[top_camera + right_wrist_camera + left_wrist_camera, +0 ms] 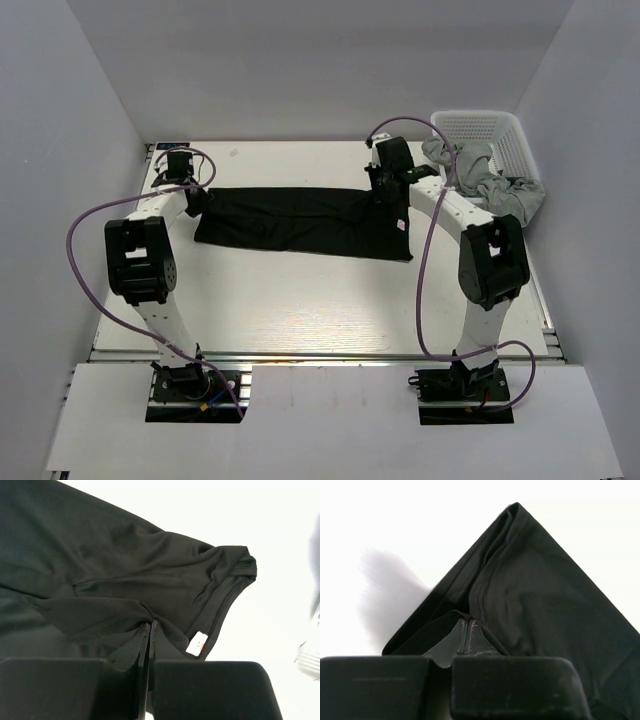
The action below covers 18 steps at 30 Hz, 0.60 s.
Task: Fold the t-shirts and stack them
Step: Fold the other side of the tshirt into a rectangle
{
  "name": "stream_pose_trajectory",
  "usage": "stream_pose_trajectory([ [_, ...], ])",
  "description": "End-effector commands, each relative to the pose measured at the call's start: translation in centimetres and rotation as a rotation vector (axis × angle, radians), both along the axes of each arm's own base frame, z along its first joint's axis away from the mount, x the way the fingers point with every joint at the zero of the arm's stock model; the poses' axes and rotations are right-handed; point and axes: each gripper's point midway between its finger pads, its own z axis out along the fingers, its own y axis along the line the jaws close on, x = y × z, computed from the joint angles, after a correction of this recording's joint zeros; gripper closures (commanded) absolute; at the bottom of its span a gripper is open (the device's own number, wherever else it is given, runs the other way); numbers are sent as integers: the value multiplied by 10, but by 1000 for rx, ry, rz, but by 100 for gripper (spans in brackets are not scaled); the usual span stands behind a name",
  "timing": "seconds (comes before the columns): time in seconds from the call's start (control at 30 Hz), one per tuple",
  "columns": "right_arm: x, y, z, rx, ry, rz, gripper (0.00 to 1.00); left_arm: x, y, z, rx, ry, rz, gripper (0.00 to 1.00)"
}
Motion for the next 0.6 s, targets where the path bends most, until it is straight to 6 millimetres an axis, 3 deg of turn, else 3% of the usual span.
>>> stream_pose_trajectory([
  [0.0, 18, -6, 10, -4, -25, 1, 100, 21, 14, 23, 41, -67, 55, 100],
  [0.07, 23, -11, 7, 3, -17, -6, 100, 27, 19, 24, 59, -58, 69, 100],
  [0.13, 26, -11, 3, 4, -11, -1, 100, 25, 19, 13, 57, -13, 68, 100],
  [0.4, 44, -12, -13, 16, 15, 11, 100, 34, 22, 14, 66, -17, 86, 100],
  [0.43, 52, -10, -16, 16, 11, 18, 100, 35, 22, 17, 61, -22, 94, 98],
  [0.5, 58, -6, -17, 19, 12, 27, 100, 36, 22, 15, 60, -13, 93, 84],
  [0.53, 60, -4, -32, 11, 37, 31, 100, 38, 22, 19, 60, -18, 94, 82],
  [0.57, 71, 1, -18, 29, 3, 39, 94, 38, 22, 15, 60, -9, 93, 82],
])
